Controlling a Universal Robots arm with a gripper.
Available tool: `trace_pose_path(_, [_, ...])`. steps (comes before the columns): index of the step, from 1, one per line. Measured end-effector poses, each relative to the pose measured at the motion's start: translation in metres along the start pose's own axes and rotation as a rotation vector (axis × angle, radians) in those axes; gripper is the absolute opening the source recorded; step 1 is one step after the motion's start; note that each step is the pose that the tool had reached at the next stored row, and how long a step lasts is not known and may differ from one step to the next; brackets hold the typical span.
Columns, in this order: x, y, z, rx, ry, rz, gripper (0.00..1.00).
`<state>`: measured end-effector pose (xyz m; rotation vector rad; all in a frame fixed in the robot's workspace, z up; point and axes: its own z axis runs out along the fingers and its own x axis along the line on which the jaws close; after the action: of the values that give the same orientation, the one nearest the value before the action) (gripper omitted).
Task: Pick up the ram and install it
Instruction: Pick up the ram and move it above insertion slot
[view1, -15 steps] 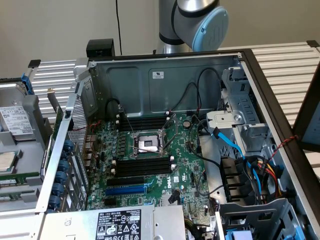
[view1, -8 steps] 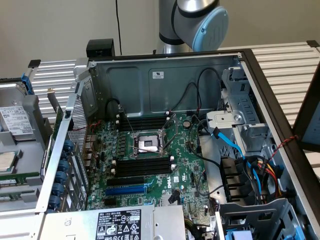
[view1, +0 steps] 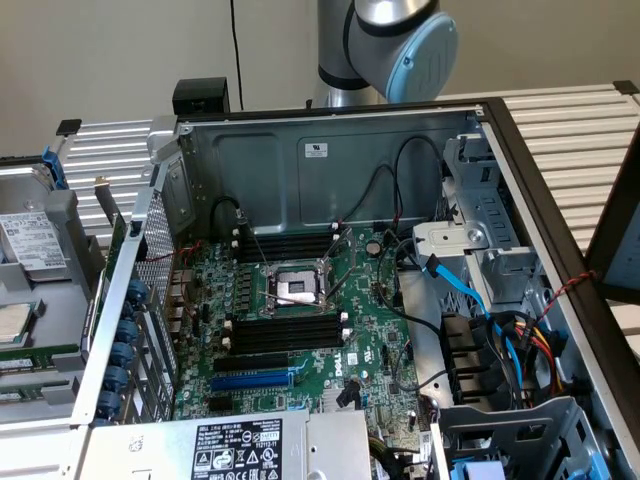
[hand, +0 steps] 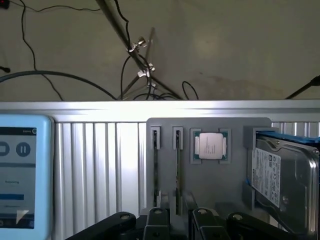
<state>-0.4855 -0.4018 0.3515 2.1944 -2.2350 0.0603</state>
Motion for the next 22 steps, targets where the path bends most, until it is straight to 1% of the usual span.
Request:
trace_pose_path(3, [0.005, -0.0011, 0.0047, 0.0001, 0.0002, -0.001, 0.25])
trace_pose_path(9, [0.007, -0.0097, 0.0159, 0.0002, 0.0011, -0.002, 0.25])
trace_pose_path(17, [0.009, -0.017, 0.0308, 0.0002, 0.0017, -0.004, 0.25])
trace_pose_path(22, [0.014, -0.0178, 0.04, 0.0002, 0.0018, -0.005, 0.25])
